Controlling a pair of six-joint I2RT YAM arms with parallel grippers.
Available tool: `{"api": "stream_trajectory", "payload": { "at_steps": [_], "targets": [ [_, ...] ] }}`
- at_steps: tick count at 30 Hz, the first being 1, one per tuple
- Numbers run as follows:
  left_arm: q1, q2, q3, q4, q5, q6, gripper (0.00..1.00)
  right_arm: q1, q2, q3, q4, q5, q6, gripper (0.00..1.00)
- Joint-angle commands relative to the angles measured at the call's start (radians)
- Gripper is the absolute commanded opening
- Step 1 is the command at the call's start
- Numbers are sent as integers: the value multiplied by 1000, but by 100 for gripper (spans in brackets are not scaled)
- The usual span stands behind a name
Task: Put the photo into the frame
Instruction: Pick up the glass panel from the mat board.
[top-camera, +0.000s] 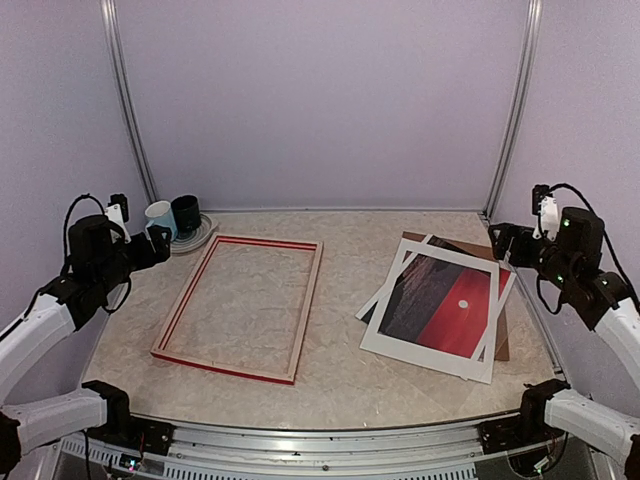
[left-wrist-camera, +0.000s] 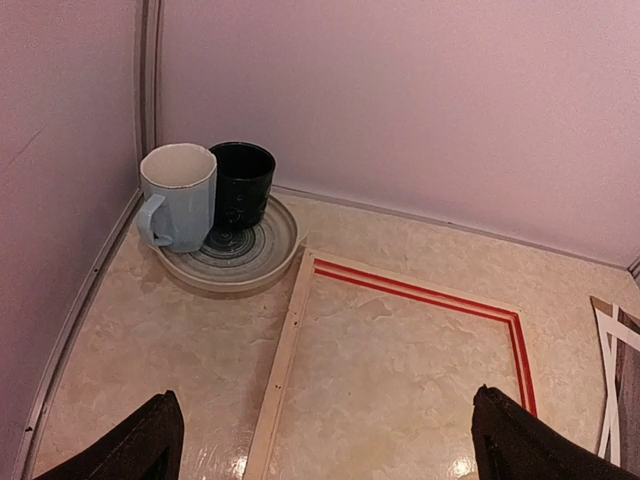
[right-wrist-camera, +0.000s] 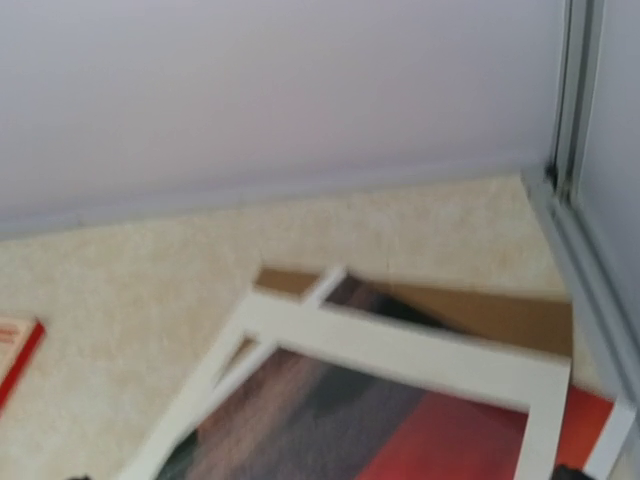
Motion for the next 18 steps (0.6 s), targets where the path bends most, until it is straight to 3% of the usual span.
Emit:
{"api": "stream_trajectory", "payload": {
  "at_steps": [1,10,14,18],
  "targets": [
    [-4,10,24,17,22,-14,99,9,125,52,-119,6,73,99],
    [-129,103,137,-91,15,-124,99,9,379,135,-274,59,288,99],
    [-300,133,203,-115,-133,-163,99,9,399,115,-247,-3,281,99],
    [-505,272,325,-160,-308,-169,99,8,376,56,-204,12,277,99]
  ]
}}
